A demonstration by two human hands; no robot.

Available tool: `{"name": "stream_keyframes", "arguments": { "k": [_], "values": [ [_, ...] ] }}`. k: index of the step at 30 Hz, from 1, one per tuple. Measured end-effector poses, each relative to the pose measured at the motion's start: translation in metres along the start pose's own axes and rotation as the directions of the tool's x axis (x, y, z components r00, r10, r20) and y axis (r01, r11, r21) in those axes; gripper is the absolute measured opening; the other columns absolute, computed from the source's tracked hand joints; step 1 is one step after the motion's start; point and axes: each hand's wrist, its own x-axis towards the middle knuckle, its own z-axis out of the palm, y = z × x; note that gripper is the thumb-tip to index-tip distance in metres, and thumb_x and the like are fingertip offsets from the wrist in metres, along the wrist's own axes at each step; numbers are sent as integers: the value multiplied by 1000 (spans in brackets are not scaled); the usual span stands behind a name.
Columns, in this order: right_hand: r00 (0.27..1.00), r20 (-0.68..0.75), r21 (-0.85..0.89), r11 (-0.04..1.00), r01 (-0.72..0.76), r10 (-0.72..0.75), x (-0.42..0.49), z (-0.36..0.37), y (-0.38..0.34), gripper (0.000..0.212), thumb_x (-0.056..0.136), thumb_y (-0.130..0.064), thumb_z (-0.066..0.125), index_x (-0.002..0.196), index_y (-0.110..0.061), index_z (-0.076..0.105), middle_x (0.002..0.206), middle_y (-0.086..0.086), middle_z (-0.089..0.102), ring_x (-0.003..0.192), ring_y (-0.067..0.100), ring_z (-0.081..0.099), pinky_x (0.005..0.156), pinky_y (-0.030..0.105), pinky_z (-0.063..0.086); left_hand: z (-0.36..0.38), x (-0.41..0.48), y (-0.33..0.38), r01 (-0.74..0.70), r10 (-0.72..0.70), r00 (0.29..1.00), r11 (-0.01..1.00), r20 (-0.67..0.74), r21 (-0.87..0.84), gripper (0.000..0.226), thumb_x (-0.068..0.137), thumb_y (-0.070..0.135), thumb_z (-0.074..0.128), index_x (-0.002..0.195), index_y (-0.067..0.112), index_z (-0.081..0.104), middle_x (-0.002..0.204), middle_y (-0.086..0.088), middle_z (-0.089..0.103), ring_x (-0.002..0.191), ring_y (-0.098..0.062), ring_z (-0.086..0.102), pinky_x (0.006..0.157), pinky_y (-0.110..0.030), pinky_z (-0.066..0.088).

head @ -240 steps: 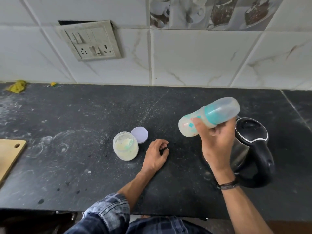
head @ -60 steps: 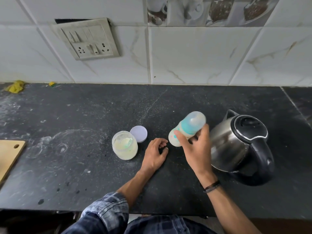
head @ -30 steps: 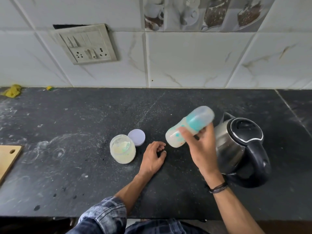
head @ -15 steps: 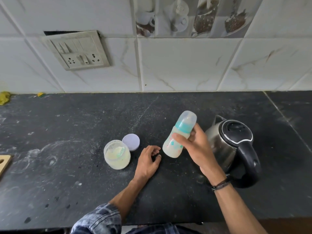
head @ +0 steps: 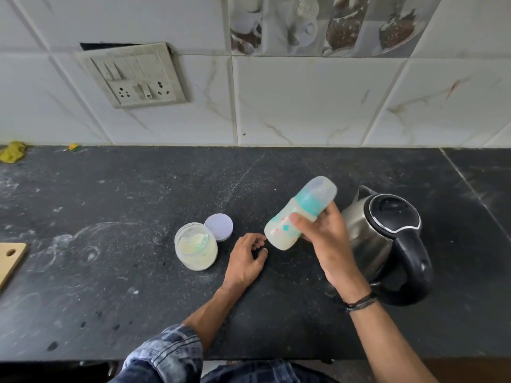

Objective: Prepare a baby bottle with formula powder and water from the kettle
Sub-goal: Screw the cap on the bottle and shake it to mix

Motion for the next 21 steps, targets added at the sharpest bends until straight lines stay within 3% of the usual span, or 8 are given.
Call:
{"name": "stream_keyframes", "arguments": {
  "k": [6, 8, 11, 15, 17, 19, 21],
  "values": [
    [999, -15, -37, 999, 36, -36, 0, 2, -4, 52, 75, -24, 88, 120, -24, 63, 107, -6, 77, 101, 12, 74, 83, 27, 59, 0, 1, -1, 2, -2, 1000, 1000, -8, -14, 29, 88, 14, 69, 102, 36, 56, 93, 22, 56, 96, 6, 53, 79, -4, 38],
    [997, -22, -33, 997, 68, -68, 0, 1, -3, 44, 76, -31, 86, 116, -32, 68, 109, -6, 77, 102, 12, 74, 84, 28, 60, 1, 0, -2, -6, 6, 1000, 1000, -5, -24, 29, 88, 14, 69, 101, 36, 56, 93, 21, 57, 96, 6, 53, 79, -4, 38],
    [997, -20, -91, 993, 69, -71, 2, 4, -7, 55, 72, -33, 89, 120, -27, 64, 107, -6, 76, 99, 11, 73, 82, 25, 58, 1, 0, -3, 4, -4, 1000, 999, -15, -36, 28, 88, 14, 69, 105, 33, 60, 97, 18, 60, 97, 1, 55, 82, -6, 40],
    [991, -87, 17, 994, 107, -105, 1, 0, -7, 51, 70, -52, 93, 112, -36, 69, 109, -5, 77, 102, 13, 74, 81, 32, 61, 3, -1, -3, -5, 5, 1000, 999, 2, -52, 26, 89, 14, 68, 110, 29, 64, 99, 18, 61, 97, -1, 56, 83, -7, 41],
    [990, -82, -82, 991, 107, -113, 2, 0, -9, 54, 71, -53, 91, 115, -36, 66, 110, -8, 76, 103, 11, 74, 82, 31, 61, 1, 2, -3, 2, -3, 1000, 999, -14, -50, 25, 89, 14, 68, 111, 28, 65, 99, 18, 61, 97, -1, 56, 83, -8, 42],
    [990, -31, -295, 948, 119, -134, -2, 2, -5, 61, 71, -50, 88, 122, -31, 59, 111, -10, 75, 104, 9, 73, 86, 32, 61, 2, 0, -4, 2, -3, 1000, 999, -18, -45, 25, 89, 13, 68, 111, 26, 66, 99, 16, 62, 96, -2, 56, 84, -9, 42],
    [965, -102, -275, 939, 206, -241, -7, 3, -1, 59, 76, -43, 87, 125, -27, 58, 112, -11, 76, 102, 6, 73, 85, 25, 60, 3, -3, -5, -9, 9, 1000, 999, -2, -51, 26, 89, 14, 68, 112, 25, 67, 100, 15, 62, 96, -3, 57, 84, -10, 43]
  ]
}}
